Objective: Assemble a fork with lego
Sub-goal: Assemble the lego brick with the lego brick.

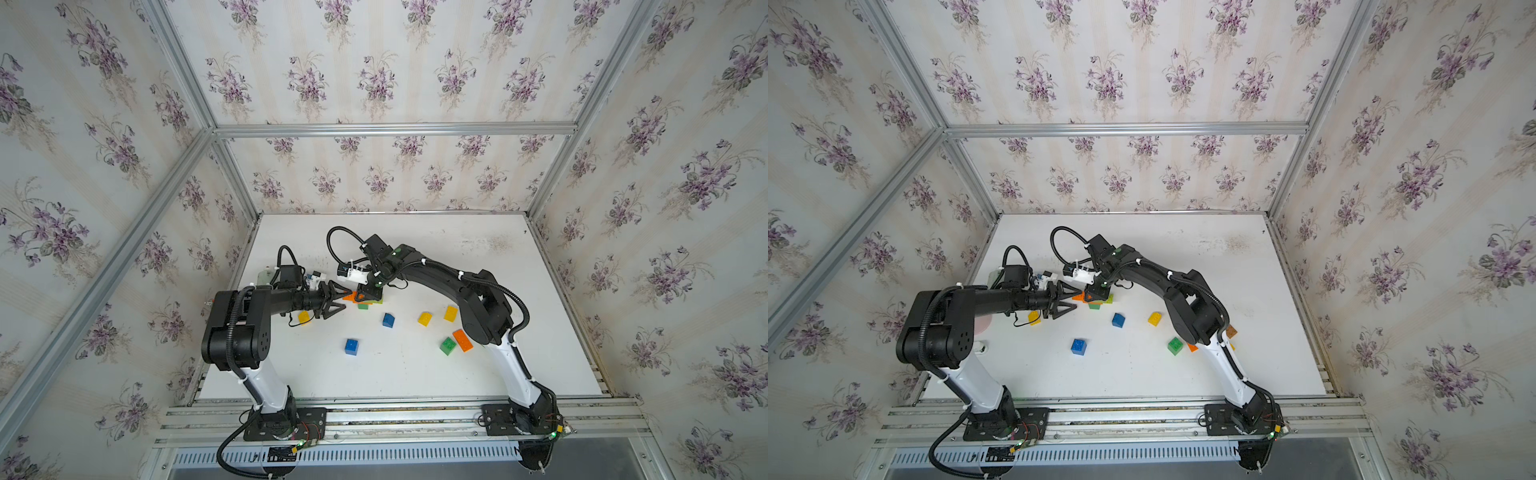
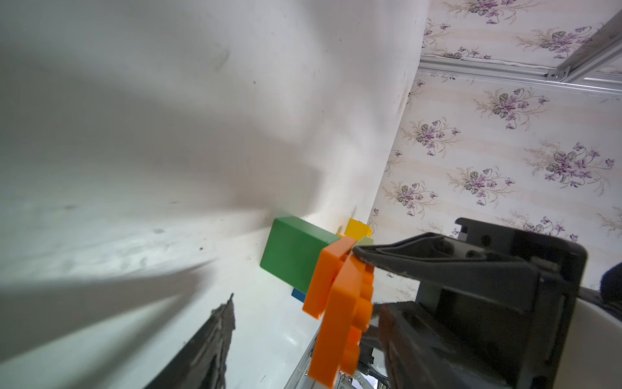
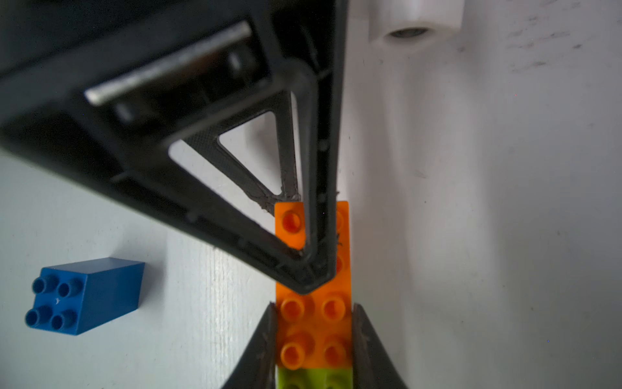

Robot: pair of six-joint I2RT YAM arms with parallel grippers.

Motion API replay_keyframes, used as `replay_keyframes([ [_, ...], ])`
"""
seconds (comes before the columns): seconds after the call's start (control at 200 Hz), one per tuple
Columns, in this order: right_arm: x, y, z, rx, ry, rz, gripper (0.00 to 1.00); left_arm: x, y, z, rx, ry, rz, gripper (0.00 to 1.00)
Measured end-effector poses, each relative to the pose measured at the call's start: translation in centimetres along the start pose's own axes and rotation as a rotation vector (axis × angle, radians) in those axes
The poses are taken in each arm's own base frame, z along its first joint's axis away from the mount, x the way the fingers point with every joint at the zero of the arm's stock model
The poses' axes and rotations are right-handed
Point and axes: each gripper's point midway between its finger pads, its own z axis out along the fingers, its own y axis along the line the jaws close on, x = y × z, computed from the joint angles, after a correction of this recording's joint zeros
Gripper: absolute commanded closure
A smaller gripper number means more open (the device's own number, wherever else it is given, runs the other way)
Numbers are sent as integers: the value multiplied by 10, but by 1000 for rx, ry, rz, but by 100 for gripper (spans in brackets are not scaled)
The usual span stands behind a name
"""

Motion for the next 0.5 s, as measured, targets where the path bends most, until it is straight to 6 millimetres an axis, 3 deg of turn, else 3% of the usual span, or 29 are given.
replay_keyframes([
  [0.5,7,0,4,32,-23,32,79,2,7,2,-52,25,10,42],
])
